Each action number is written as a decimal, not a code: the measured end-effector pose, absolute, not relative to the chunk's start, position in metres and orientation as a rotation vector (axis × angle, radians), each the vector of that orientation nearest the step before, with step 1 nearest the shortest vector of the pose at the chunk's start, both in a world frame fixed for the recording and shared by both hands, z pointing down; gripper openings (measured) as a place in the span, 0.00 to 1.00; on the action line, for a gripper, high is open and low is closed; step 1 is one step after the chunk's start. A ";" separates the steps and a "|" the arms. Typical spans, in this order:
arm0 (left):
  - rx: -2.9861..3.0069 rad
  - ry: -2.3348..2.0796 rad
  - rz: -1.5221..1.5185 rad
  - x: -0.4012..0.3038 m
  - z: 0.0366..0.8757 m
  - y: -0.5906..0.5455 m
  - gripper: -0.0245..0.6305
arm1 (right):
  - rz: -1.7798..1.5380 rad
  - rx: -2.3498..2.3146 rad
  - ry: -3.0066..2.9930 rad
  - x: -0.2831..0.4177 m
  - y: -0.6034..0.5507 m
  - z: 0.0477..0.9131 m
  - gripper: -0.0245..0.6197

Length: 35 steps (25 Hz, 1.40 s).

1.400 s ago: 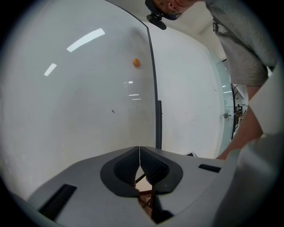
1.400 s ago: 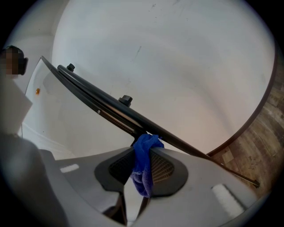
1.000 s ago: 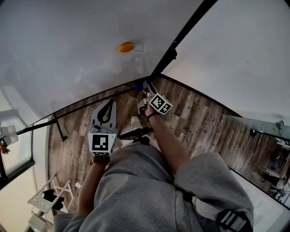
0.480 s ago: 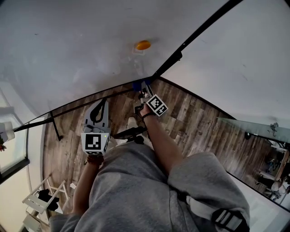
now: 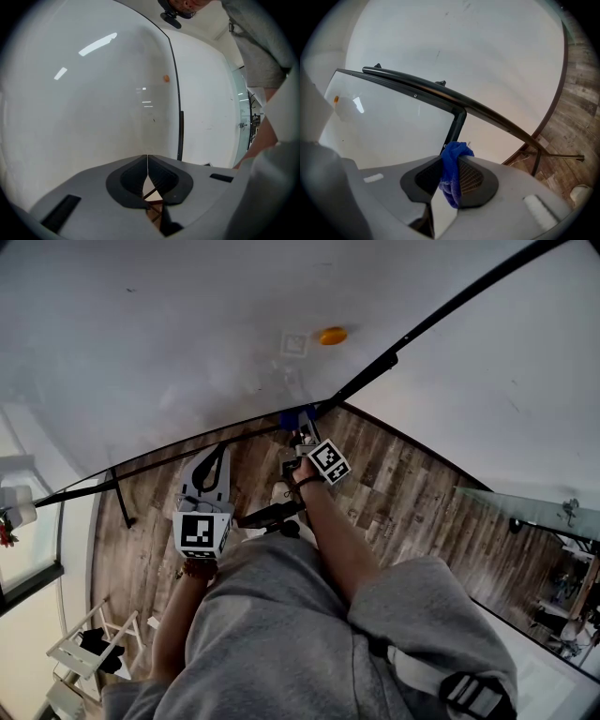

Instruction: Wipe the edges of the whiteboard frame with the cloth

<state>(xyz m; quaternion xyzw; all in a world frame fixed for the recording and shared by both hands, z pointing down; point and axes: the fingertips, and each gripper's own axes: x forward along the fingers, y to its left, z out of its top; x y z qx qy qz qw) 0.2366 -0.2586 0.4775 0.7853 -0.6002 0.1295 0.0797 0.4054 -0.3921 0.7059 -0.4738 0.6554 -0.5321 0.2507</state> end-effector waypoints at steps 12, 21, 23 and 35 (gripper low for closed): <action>2.339 -1.838 0.355 0.210 0.465 -0.252 0.06 | -1.484 -1.270 1.690 0.385 -0.383 0.707 0.18; 2.324 -1.862 0.353 0.176 0.460 -0.246 0.06 | -1.498 -1.289 1.613 0.369 -0.376 0.708 0.18; 2.323 -1.859 0.349 0.173 0.459 -0.246 0.06 | -1.506 -1.284 1.629 0.366 -0.375 0.708 0.18; 2.315 -1.857 0.341 0.152 0.464 -0.234 0.06 | -1.546 -1.221 1.578 0.345 -0.365 0.707 0.18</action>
